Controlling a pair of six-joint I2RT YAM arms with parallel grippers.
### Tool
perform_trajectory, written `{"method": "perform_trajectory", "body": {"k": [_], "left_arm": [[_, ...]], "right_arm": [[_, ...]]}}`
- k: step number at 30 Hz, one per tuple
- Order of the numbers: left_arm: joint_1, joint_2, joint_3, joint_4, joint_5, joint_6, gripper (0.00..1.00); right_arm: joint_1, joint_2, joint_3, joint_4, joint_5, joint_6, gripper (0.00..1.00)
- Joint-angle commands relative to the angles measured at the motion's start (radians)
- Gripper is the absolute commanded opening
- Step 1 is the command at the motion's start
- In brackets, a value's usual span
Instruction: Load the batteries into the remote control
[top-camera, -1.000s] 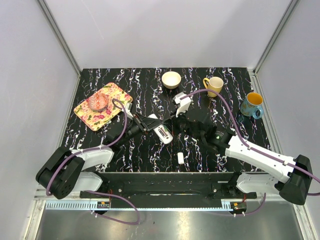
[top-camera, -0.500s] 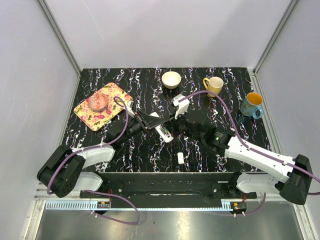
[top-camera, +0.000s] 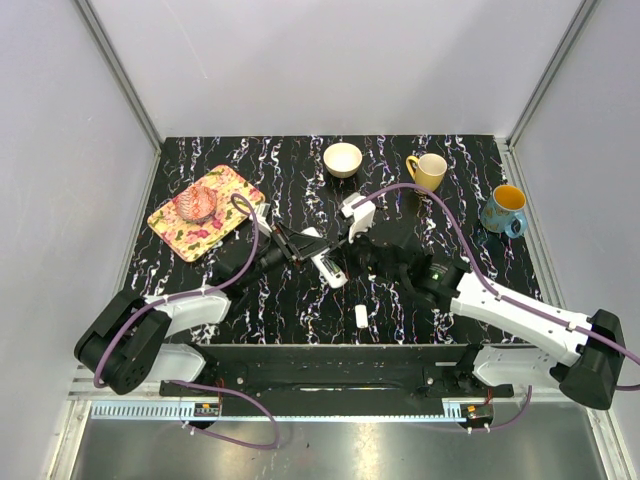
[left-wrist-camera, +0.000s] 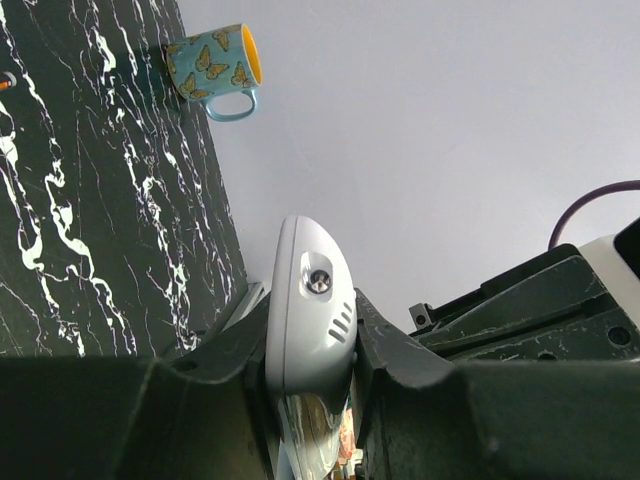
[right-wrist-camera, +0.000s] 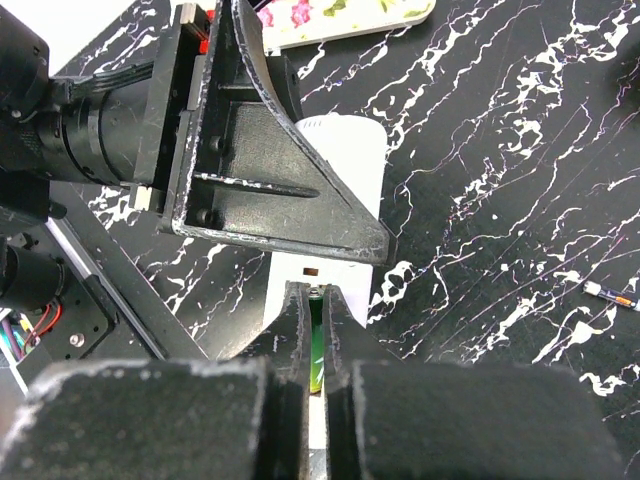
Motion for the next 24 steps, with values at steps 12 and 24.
{"method": "perform_trajectory", "body": {"k": [12, 24], "left_arm": [[-0.002, -0.043, 0.064, 0.132, 0.008, -0.024, 0.00], [-0.002, -0.076, 0.075, 0.120, 0.005, -0.004, 0.00]], "right_arm": [[0.005, 0.066, 0.054, -0.210, -0.018, -0.032, 0.00], [0.005, 0.092, 0.057, -0.225, 0.003, -0.004, 0.10]]}}
